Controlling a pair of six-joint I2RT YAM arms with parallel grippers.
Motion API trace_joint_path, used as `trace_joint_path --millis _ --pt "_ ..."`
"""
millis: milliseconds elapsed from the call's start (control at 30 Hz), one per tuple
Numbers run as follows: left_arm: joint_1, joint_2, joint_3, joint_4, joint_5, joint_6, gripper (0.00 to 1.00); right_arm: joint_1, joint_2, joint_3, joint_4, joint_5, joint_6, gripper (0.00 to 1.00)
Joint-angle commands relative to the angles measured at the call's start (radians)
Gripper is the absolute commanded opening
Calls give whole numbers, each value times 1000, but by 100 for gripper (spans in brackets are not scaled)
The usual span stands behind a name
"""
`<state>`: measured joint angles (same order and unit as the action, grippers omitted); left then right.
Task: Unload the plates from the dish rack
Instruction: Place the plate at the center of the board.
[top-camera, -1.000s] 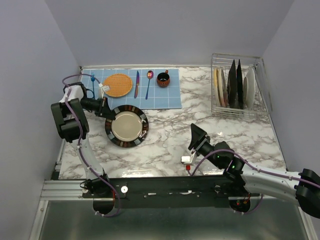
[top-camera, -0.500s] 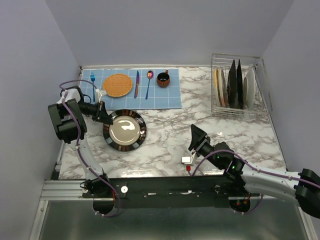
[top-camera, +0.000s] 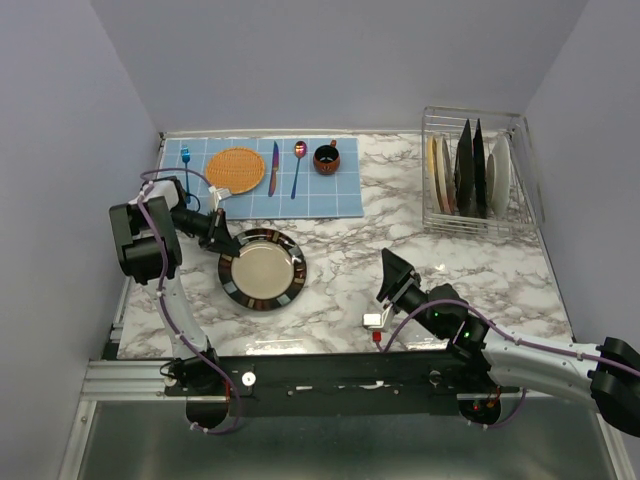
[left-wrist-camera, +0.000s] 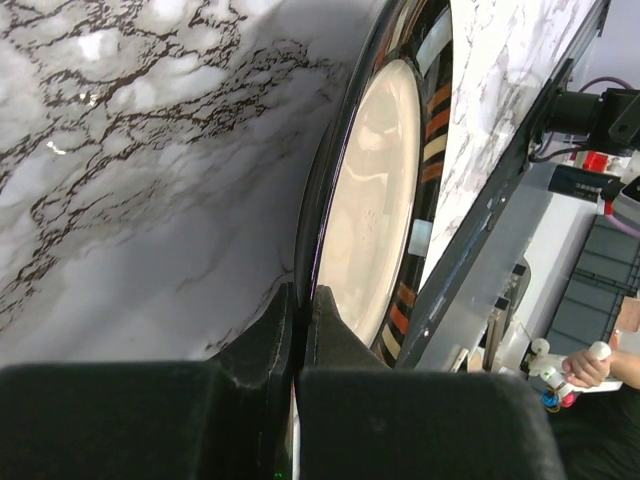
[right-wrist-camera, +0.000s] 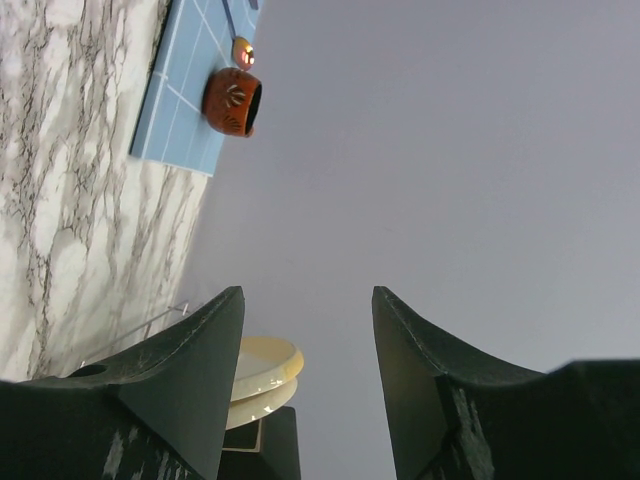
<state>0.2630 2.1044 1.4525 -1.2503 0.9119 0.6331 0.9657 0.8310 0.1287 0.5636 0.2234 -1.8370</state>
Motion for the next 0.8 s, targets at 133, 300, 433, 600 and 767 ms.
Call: trace_joint_path --millis 133,300,433,600,767 --pt "-51 -3 -17 181 -125 -42 0 -1 -3 -6 41 -16 -16 62" --pt "-59 20 -4 226 -162 -61 0 -2 -1 -9 35 -18 -16 62" --pt "-61 46 3 245 -189 -69 0 -2 -7 -8 29 -7 -10 61" --pt "-61 62 28 244 -211 -67 0 -2 -10 -18 32 -16 -13 61" --pt "-62 60 34 241 -229 -78 7 -2 -13 -15 30 -15 -10 61"
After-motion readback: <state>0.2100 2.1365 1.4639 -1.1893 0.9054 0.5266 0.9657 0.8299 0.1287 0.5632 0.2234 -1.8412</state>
